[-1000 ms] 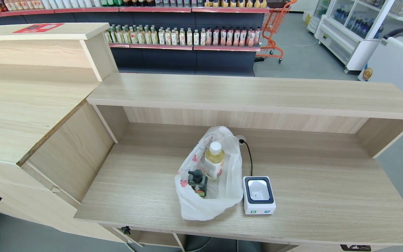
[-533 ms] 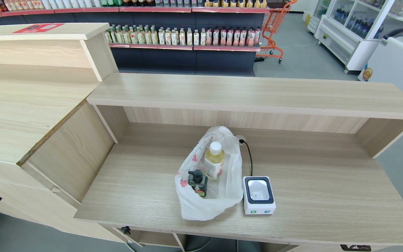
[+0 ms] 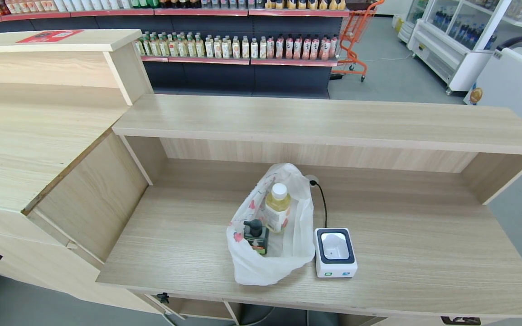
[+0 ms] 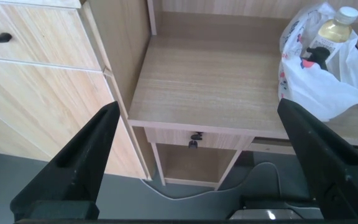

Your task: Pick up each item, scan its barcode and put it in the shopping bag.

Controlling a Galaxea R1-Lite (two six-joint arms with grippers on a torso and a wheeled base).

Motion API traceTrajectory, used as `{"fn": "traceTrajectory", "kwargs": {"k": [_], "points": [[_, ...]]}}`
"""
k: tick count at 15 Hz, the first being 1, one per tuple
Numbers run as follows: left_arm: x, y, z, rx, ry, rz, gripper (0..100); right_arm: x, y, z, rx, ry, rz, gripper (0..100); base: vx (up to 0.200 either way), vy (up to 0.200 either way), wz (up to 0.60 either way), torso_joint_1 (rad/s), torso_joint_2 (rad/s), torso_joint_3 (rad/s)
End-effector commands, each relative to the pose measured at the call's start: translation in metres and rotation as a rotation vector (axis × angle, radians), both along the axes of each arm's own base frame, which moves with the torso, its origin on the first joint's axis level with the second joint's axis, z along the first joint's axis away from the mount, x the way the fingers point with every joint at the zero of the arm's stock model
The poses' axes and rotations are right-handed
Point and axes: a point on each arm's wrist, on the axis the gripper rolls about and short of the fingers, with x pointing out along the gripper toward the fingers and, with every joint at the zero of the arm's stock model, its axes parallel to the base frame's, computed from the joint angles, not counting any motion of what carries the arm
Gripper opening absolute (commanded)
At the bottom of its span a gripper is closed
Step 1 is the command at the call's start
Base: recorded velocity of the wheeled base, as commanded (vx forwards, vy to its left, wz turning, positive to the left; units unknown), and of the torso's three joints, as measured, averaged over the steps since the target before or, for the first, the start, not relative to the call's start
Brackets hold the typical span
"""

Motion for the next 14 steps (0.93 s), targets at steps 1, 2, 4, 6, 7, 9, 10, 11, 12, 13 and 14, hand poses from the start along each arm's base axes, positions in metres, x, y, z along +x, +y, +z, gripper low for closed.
{"fn": "traceTrajectory", "kwargs": {"k": [1,2,4,6,7,9,10,11,12,13,14], "points": [[0.0,0.0,0.0,-0.001,-0.001,0.001,100,0.0003,0.0,0.0001,-0.001,0.004,0.001,100,0.0,0.0,0.0,0.0,0.0,0.0],[0.0,0.0,0.0,0.007,-0.001,-0.001,100,0.0003,0.0,0.0001,-0.004,0.004,0.001,100,0.0,0.0,0.0,0.0,0.0,0.0],[0.0,0.0,0.0,0.007,-0.001,-0.001,100,0.0003,0.0,0.0001,-0.006,0.004,0.001,100,0.1,-0.1,0.0,0.001,0.0,0.004],[0.0,0.0,0.0,0.013,-0.001,-0.001,100,0.0003,0.0,0.0001,-0.006,0.004,0.001,100,0.0,-0.2,0.0,0.005,0.0,0.007],[0.0,0.0,0.0,0.022,-0.001,0.003,100,0.0003,0.0,0.0001,-0.006,0.004,0.001,100,0.0,-0.2,0.0,0.002,0.0,-0.002],[0.0,0.0,0.0,0.025,-0.001,0.001,100,0.0003,0.0,0.0001,-0.001,0.004,0.001,100,0.0,-0.2,0.0,0.024,0.0,-0.007],[0.0,0.0,0.0,0.01,-0.001,0.001,100,0.0003,0.0,0.0001,-0.001,0.004,0.001,100,0.0,-0.2,0.0,-0.002,0.0,0.007],[0.0,0.0,0.0,0.01,-0.001,0.003,100,0.0003,0.0,0.0001,-0.004,0.004,0.001,100,0.0,0.0,0.0,0.0,0.0,0.0],[0.0,0.0,0.0,0.008,-0.001,0.001,100,0.0003,0.0,0.0001,-0.006,0.004,0.001,100,0.0,0.0,0.0,0.0,0.0,0.0],[0.0001,0.0,0.0001,0.013,0.001,-0.001,100,0.0003,0.0,0.0001,-0.006,0.004,0.001,100,0.0,0.0,0.0,0.0,0.0,0.0],[0.0002,0.0,0.0001,0.013,0.002,-0.001,100,0.0003,0.0,0.0001,-0.006,0.004,0.001,100,0.2,0.0,0.0,0.002,0.0,-0.002]]}}
